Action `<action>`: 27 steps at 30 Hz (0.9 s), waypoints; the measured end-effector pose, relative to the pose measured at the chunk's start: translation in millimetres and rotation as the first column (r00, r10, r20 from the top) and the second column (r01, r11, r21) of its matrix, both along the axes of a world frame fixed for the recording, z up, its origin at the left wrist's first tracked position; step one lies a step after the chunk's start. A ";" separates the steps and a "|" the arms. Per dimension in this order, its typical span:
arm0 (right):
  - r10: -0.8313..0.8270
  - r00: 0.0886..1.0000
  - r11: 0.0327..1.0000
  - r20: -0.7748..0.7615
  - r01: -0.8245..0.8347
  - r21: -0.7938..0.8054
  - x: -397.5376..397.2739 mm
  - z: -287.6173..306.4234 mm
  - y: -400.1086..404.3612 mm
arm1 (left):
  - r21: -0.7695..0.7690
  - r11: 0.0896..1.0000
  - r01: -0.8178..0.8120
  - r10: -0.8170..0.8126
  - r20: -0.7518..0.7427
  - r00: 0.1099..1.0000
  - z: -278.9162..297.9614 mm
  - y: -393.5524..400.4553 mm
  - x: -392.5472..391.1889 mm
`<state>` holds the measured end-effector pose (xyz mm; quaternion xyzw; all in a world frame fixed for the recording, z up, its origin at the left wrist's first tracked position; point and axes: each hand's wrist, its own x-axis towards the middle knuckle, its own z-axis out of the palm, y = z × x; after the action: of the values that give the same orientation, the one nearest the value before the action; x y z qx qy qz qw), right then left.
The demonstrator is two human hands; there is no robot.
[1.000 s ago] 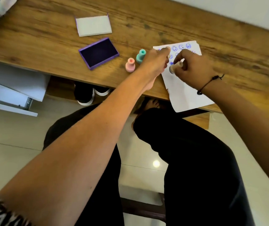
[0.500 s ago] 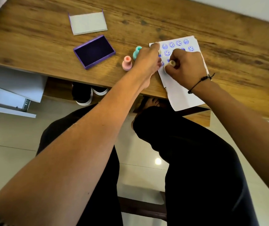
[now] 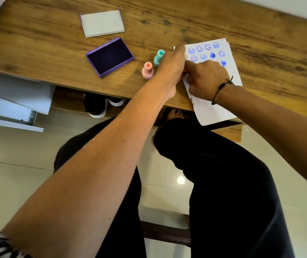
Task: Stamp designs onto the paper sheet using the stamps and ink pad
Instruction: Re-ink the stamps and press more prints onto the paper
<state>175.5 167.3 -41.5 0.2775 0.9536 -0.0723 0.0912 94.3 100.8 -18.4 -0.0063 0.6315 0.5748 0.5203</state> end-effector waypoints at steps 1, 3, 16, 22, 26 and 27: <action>0.008 1.000 1.000 -0.006 -0.008 -0.004 0.7 -0.7 -0.8 | -0.005 1.000 -0.005 0.005 -0.006 1.000 -0.2 0.6 0.2; 0.030 0.999 1.000 -0.022 -0.030 -0.007 3.1 -1.9 -0.8 | -0.016 1.000 -0.014 0.014 -0.019 1.000 -0.4 2.4 0.7; 0.063 0.998 0.997 0.009 -0.063 -0.034 2.4 -0.7 3.3 | -0.045 0.998 -0.038 0.037 -0.025 0.999 1.7 3.7 1.7; 0.062 0.998 0.998 -0.024 -0.062 -0.018 5.2 3.1 -0.9 | -0.014 1.000 -0.027 0.026 -0.051 0.998 0.9 1.4 5.2; 0.057 0.998 0.998 -0.036 -0.058 -0.009 5.5 4.0 -2.3 | -0.009 1.000 -0.020 0.020 -0.067 0.998 2.2 0.3 7.2; 0.054 0.998 0.999 -0.028 -0.054 -0.007 5.4 4.5 -2.0 | -0.003 1.000 -0.019 0.018 -0.064 0.998 3.0 0.0 7.5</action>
<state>180.9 165.2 -37.0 0.2503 0.9617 -0.0774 0.0808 101.8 100.8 -15.5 0.0055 0.6489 0.5783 0.4944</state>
